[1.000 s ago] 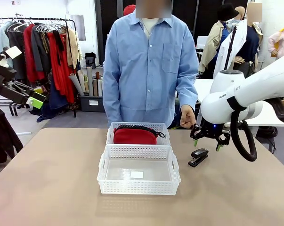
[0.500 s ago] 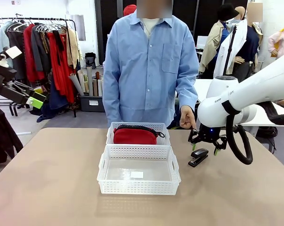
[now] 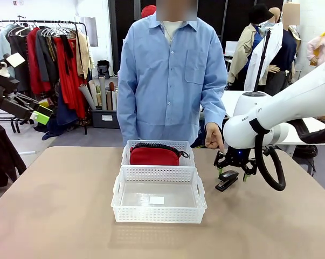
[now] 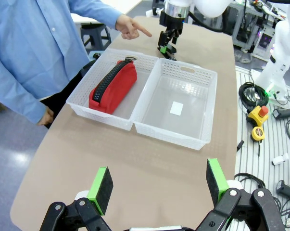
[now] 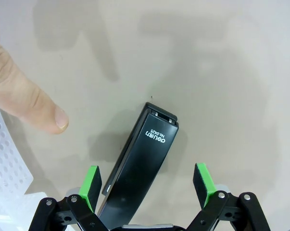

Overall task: Distribute items into two baskets.
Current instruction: Pick up the Stapler that the person points to.

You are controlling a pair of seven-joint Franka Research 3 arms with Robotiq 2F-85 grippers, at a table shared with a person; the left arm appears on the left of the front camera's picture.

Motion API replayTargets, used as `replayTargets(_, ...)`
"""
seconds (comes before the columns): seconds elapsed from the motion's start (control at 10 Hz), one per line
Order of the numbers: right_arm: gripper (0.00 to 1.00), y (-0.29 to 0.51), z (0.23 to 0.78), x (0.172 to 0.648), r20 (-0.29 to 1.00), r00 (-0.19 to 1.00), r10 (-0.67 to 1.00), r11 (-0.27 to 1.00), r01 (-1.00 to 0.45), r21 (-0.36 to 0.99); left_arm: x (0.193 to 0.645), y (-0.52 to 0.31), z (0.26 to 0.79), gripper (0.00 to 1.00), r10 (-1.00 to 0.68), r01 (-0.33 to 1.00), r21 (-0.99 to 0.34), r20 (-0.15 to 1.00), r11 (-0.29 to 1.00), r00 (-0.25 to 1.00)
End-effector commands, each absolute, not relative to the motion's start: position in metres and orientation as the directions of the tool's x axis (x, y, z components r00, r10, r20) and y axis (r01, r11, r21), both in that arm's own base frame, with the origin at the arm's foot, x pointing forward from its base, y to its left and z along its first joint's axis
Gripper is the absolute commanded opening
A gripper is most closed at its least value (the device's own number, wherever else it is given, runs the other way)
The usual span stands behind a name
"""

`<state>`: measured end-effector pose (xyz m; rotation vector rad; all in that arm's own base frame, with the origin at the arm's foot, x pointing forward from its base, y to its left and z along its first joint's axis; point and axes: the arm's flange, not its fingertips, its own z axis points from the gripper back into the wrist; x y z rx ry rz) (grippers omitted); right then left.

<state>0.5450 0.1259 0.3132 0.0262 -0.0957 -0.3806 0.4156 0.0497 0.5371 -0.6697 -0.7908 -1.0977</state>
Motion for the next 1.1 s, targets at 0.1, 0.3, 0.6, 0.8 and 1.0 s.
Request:
replayTargets(0.1, 1.00, 0.1322, 0.3140, 0.5545, 0.080, 0.913, -0.401, 0.916, 0.401, 0.021, 0.4148, 0.0502, 0.5377, 1.00, -0.506, 0.944, -0.091, 0.826, 0.317, 0.249)
replayTargets(0.3, 1.00, 0.1316, 0.3128, 0.5560, 0.075, 0.913, -0.402, 0.916, 0.401, 0.025, 0.4148, 0.0502, 0.5377, 1.00, -0.506, 0.944, -0.091, 0.826, 0.317, 0.249)
replayTargets(0.6, 1.00, 0.1272, 0.3092, 0.5495, 0.075, 0.925, -0.373, 0.928, 0.372, 0.035, 0.4148, 0.0502, 0.5377, 1.00, -0.506, 0.944, -0.091, 0.826, 0.317, 0.249)
replayTargets(0.8, 1.00, 0.1272, 0.3092, 0.5495, 0.075, 0.925, -0.373, 0.928, 0.372, 0.035, 0.4148, 0.0502, 0.5377, 1.00, -0.506, 0.944, -0.091, 0.826, 0.317, 0.249)
replayTargets(1.0, 1.00, 0.1272, 0.3092, 0.5495, 0.075, 0.925, -0.373, 0.928, 0.372, 0.035, 0.4148, 0.0502, 0.5377, 1.00, -0.506, 0.944, -0.091, 0.826, 0.317, 0.249)
